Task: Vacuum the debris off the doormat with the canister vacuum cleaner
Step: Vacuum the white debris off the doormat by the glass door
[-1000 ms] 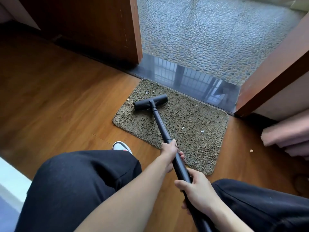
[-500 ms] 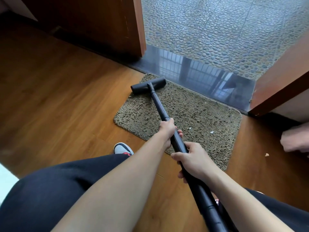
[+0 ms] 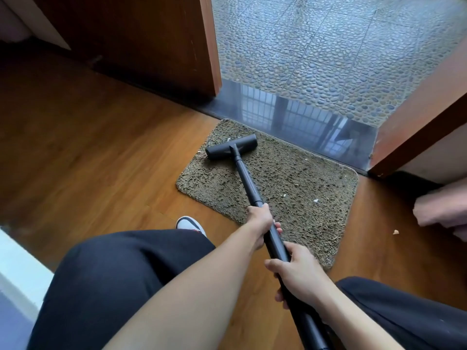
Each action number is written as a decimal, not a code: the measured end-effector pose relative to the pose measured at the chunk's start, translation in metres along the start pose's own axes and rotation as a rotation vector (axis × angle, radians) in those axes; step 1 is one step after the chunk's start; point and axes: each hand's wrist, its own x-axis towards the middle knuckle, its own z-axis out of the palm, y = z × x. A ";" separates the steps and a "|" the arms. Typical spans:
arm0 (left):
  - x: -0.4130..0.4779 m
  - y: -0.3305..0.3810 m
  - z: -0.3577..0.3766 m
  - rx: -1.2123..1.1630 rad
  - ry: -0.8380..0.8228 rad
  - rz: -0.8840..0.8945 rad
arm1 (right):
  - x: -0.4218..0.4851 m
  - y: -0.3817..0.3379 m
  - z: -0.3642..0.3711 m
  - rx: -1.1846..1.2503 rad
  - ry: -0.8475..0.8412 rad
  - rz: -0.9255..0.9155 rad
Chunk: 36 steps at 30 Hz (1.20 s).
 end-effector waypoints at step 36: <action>0.063 0.065 -0.014 0.076 0.054 0.041 | 0.071 -0.049 0.008 0.236 -0.059 0.012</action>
